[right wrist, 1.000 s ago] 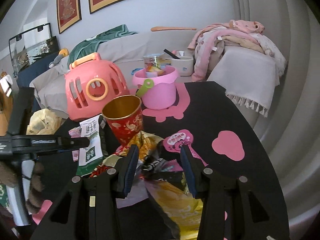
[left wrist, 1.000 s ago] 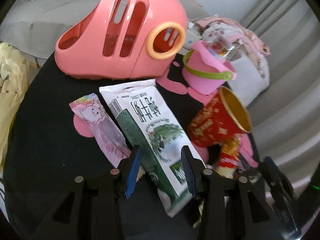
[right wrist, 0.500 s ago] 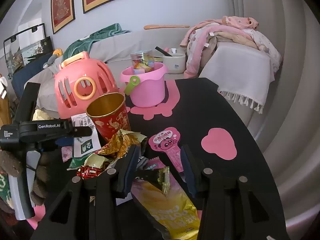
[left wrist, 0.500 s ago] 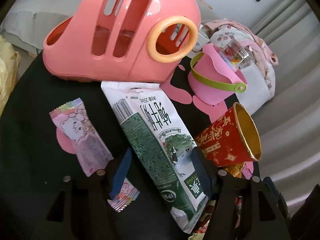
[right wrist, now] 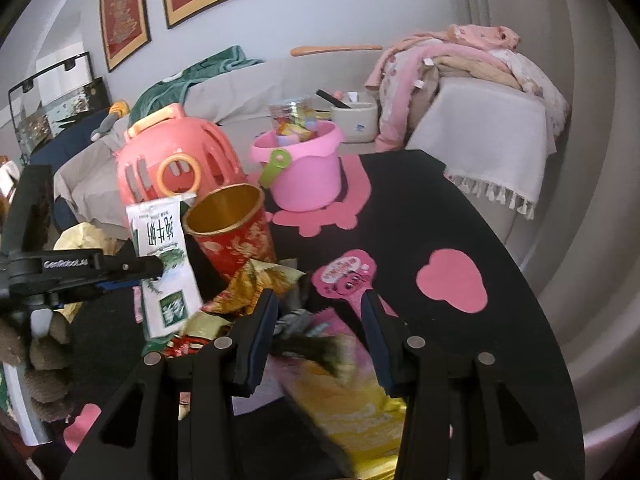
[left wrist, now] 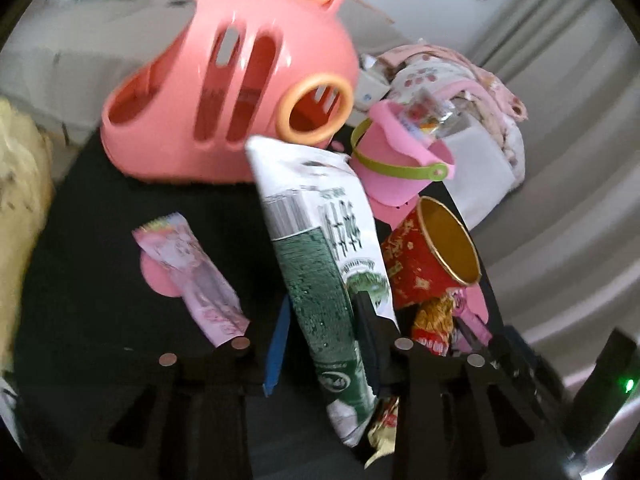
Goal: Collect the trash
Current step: 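Move the left gripper back to the table and grasp the green milk pack, then grasp the pink cat-print wrapper with the right gripper while the left holds the green pack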
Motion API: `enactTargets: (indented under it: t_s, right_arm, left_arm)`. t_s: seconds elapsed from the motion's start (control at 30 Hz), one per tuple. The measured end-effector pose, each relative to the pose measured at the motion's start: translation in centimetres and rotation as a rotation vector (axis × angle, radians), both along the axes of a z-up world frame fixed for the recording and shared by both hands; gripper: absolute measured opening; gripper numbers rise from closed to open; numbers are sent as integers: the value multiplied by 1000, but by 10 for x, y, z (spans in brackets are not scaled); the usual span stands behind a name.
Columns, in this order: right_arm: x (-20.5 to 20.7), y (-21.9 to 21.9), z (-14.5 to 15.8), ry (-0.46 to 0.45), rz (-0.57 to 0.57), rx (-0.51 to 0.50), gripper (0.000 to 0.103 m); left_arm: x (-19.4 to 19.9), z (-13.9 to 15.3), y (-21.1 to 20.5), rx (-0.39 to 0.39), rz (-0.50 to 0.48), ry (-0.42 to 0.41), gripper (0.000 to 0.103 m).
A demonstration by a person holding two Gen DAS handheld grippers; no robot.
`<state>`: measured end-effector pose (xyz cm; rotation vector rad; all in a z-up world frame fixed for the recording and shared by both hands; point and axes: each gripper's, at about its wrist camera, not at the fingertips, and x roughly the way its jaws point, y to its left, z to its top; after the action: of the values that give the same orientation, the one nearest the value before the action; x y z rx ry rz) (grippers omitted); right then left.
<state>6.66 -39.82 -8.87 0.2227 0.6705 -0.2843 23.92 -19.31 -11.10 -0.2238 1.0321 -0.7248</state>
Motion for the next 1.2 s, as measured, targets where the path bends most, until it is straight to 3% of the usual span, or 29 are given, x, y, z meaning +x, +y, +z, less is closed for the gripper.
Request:
enactTargets:
  t_s: [0.17,0.27,0.37,0.47,0.57,0.67,0.87,0.97,1.0,1.2]
  right_arm:
    - [13,20,10,-12,81,-13,44]
    - [33,34,12,31,128,-75,57]
    - [58,48,7,88,134,-172,58]
    - [69,52,8,89,124,-156,58]
    - [63,65,20,-6,164,-128,58]
    - [66,81,25,-24,215,-137,58]
    - [86,108,11,67,372,-37,58]
    - [107,125,-7,138,442,21,50]
    - [115,130,-13,159,449,19,46]
    - [167,156,-44,254,483,-2,46]
  left_arm:
    - [-12,13,28,16,-25,-33,31]
    - [-21,26,51,44,-25,-88,30]
    - [-27,38,75,69,-14,-142,30]
    - [-32,42,96,128,-7,-198,30]
    - [-30,31,113,160,0,-183,30]
    - [-26,15,126,191,18,-161,30]
    - [-26,-2,144,227,49,-153,30]
    - [-24,-7,153,214,56,-126,30]
    - [-24,-9,155,211,57,-116,30]
    - [-27,-13,160,184,47,-97,30]
